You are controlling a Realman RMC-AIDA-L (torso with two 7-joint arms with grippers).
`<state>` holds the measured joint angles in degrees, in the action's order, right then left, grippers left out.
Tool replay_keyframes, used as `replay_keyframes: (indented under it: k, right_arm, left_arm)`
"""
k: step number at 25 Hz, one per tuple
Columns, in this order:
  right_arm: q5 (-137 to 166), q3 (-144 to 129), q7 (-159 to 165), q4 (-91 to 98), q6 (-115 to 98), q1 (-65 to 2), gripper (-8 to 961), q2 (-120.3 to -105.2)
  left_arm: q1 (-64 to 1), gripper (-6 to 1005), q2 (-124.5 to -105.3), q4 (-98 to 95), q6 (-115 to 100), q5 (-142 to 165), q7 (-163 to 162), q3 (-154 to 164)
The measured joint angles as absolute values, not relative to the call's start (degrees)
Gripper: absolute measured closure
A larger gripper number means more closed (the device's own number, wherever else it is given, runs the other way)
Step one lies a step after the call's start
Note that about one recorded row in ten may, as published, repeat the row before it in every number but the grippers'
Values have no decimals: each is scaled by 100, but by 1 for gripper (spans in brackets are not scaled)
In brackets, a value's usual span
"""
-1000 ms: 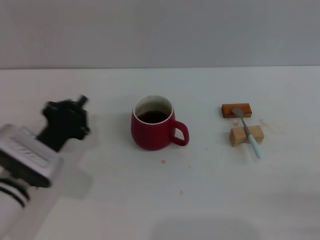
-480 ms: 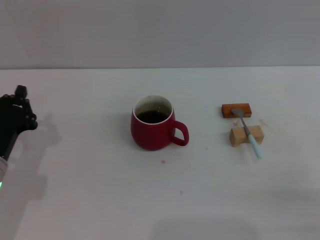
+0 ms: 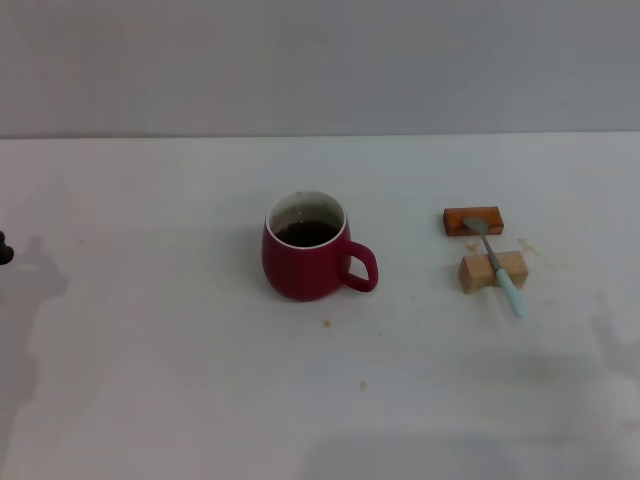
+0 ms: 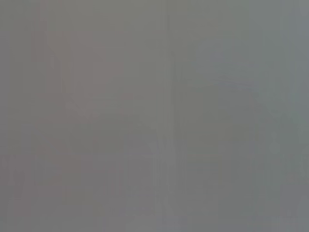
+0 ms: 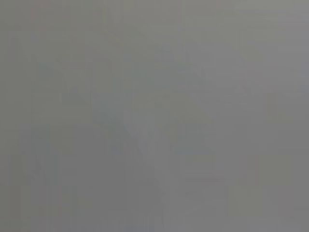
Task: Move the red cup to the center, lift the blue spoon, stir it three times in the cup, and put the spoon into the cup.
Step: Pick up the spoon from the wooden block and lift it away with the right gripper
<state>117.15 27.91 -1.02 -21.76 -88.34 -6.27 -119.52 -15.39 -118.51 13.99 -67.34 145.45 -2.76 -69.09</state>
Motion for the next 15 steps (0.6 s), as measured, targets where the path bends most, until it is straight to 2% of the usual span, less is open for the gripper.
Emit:
replay_keyframes:
  k: [13,15]
  right_arm:
    - [11726,2581,-97,-2202,-8374,-685,266,-11959]
    - [11724,2558,-96,-2226,-8096,-777,266,-11958]
  left_arm:
    - [-1381,962,-11871,1397,-6828,14523,-219,-7009]
    - [-1380,902,-11874,1397,-6817,14522,-199,-7012]
